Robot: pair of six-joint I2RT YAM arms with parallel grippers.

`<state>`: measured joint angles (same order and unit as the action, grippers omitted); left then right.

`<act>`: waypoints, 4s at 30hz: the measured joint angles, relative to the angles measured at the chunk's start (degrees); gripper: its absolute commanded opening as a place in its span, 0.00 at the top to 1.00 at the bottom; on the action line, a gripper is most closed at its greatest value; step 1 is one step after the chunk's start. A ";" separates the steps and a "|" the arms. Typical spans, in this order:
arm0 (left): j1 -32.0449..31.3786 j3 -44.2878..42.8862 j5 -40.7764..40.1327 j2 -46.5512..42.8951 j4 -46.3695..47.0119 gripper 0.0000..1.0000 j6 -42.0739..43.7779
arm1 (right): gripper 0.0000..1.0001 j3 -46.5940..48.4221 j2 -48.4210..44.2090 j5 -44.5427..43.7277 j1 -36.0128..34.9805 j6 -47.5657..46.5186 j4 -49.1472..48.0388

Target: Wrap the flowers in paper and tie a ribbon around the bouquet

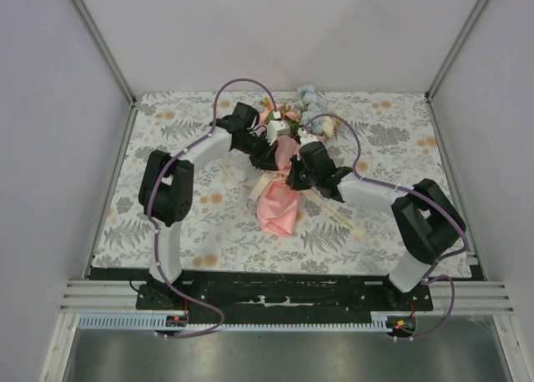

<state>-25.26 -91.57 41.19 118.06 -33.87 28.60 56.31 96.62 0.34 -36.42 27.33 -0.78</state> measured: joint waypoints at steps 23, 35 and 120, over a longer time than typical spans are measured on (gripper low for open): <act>-1.81 -5.64 3.65 4.37 -6.43 0.96 2.82 | 1.00 0.87 1.84 -2.23 -0.13 -1.01 0.68; -1.49 -12.22 9.22 8.15 -16.06 0.91 6.80 | 1.00 1.01 2.82 -3.10 -0.11 -0.90 0.66; 0.85 -16.74 11.28 11.76 -18.82 0.72 9.25 | 1.00 -2.10 -1.64 -0.20 1.95 -0.17 -9.14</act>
<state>-24.40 -108.31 52.47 129.82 -52.69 37.85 54.22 94.98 0.14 -34.48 27.16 -9.91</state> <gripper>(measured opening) 0.283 0.007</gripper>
